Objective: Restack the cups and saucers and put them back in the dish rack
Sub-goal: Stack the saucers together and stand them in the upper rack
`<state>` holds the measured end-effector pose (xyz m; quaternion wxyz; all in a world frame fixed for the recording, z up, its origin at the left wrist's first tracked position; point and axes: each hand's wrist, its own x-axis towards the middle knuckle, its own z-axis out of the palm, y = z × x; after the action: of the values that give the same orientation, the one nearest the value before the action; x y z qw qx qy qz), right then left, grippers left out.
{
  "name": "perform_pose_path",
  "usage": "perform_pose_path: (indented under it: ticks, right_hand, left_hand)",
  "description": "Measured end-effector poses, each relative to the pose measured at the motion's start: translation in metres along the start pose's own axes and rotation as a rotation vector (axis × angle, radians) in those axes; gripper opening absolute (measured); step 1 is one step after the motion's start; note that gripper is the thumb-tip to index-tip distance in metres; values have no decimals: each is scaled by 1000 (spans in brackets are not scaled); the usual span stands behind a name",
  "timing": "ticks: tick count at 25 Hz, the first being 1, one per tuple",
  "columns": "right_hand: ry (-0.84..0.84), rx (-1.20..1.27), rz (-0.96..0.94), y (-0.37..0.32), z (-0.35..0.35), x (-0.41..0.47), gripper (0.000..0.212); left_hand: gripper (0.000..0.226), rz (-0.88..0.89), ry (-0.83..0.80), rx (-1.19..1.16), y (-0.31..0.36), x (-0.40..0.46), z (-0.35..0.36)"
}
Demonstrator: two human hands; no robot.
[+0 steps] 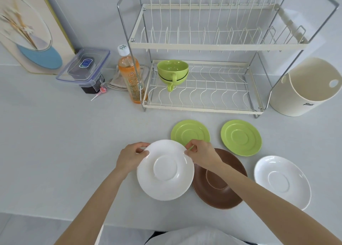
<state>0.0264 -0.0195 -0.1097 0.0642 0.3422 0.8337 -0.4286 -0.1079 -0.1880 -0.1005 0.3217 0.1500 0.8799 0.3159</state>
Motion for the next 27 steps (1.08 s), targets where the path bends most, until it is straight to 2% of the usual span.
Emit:
perform_pose_path:
  ticks: [2, 6, 8, 11, 15, 18, 22, 27]
  right_hand:
    - [43, 30, 1, 4, -10, -3, 1]
    - [110, 41, -2, 19, -38, -12, 8]
    - [126, 61, 18, 33, -52, -18, 5]
    - [133, 62, 73, 57, -68, -27, 17]
    - [138, 50, 118, 83, -78, -38, 3]
    - [143, 64, 122, 95, -82, -42, 13]
    - [118, 85, 119, 101, -83, -39, 7]
    - [134, 21, 52, 103, -82, -37, 18]
  left_hand:
    - [21, -4, -4, -91, 9, -3, 1]
    - [23, -9, -101, -208, 30, -10, 15]
    - [24, 5, -123, -207, 42, -14, 33]
    - [21, 56, -72, -112, 55, -20, 64]
    - [21, 139, -22, 19, 62, -27, 99]
    - [20, 173, 13, 86, 65, -31, 114]
    - [21, 175, 59, 140, 64, -32, 119]
    - [23, 174, 117, 253, 68, -38, 123]
